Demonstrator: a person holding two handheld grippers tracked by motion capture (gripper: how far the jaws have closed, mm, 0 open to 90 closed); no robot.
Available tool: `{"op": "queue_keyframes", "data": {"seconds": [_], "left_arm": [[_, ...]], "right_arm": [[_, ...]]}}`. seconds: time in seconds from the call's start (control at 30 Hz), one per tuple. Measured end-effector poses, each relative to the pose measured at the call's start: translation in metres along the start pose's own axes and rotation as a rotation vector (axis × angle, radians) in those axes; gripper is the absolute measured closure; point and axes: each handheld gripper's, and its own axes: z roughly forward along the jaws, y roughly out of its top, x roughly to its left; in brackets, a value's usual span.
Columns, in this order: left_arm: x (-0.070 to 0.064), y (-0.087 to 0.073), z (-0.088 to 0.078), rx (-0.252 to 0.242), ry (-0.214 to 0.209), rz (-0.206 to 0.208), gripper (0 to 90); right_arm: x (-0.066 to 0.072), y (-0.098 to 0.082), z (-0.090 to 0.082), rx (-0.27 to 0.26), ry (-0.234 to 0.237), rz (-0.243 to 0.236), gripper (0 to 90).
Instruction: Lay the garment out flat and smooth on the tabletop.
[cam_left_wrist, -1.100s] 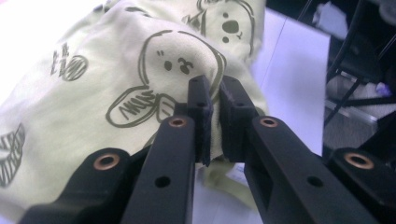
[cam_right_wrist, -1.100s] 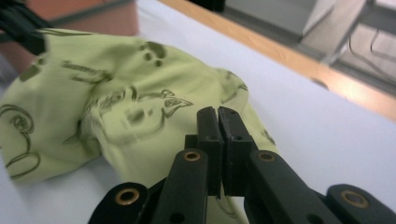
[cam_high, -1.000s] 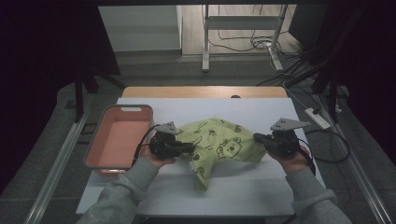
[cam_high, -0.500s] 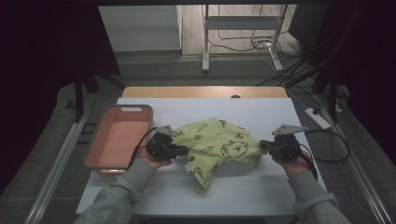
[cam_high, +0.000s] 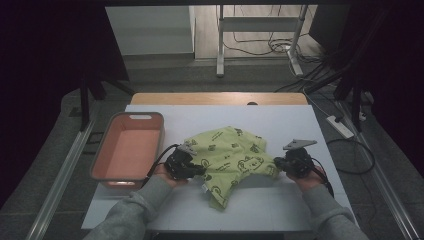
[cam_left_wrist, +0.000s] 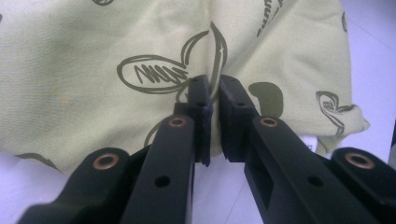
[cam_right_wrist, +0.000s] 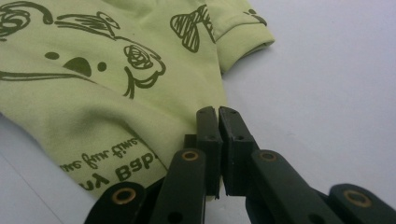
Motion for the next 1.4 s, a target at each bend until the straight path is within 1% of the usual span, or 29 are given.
{"op": "queue_keyframes", "data": {"seconds": [0.1, 0.17, 0.27, 0.57, 0.7, 0.83, 0.97, 1.03, 1.2, 1.3, 1.33, 1.4], "left_arm": [[-0.001, 0.000, -0.002, -0.018, 0.003, 0.001, 79.5], [-0.001, 0.000, -0.003, -0.021, -0.001, 0.005, 79.5], [-0.001, 0.000, -0.002, -0.018, -0.008, 0.007, 81.2], [-0.001, -0.003, 0.000, -0.004, -0.034, 0.009, 84.5], [-0.004, -0.006, 0.000, 0.005, -0.042, 0.011, 84.5], [-0.009, -0.011, 0.002, 0.023, -0.055, 0.017, 84.7], [-0.014, -0.015, 0.003, 0.038, -0.065, 0.031, 84.8], [-0.016, -0.016, 0.003, 0.038, -0.065, 0.033, 84.8], [-0.016, -0.015, 0.003, 0.035, -0.066, 0.032, 84.8], [-0.017, -0.016, 0.003, 0.036, -0.074, 0.029, 84.8], [-0.018, -0.016, 0.003, 0.038, -0.080, 0.033, 84.8], [-0.021, -0.017, 0.003, 0.033, -0.100, 0.026, 84.9]], "right_arm": [[0.000, 0.000, -0.001, -0.011, -0.002, 0.004, 84.4], [-0.001, 0.000, -0.002, -0.019, 0.001, 0.011, 83.8], [-0.001, 0.000, -0.003, -0.028, 0.006, 0.014, 83.9], [0.000, -0.004, -0.005, -0.020, 0.025, 0.007, 86.0], [0.001, -0.008, -0.009, -0.028, 0.045, 0.016, 86.2], [0.006, -0.012, -0.012, -0.030, 0.062, 0.012, 86.9], [0.011, -0.018, -0.015, -0.018, 0.071, -0.005, 87.6], [0.012, -0.020, -0.016, -0.019, 0.074, -0.006, 87.8], [0.011, -0.021, -0.019, -0.035, 0.064, 0.002, 87.8], [0.011, -0.021, -0.020, -0.028, 0.068, -0.002, 87.8], [0.012, -0.022, -0.020, -0.024, 0.071, -0.005, 87.8], [0.013, -0.024, -0.022, -0.015, 0.078, -0.010, 87.8]]}}
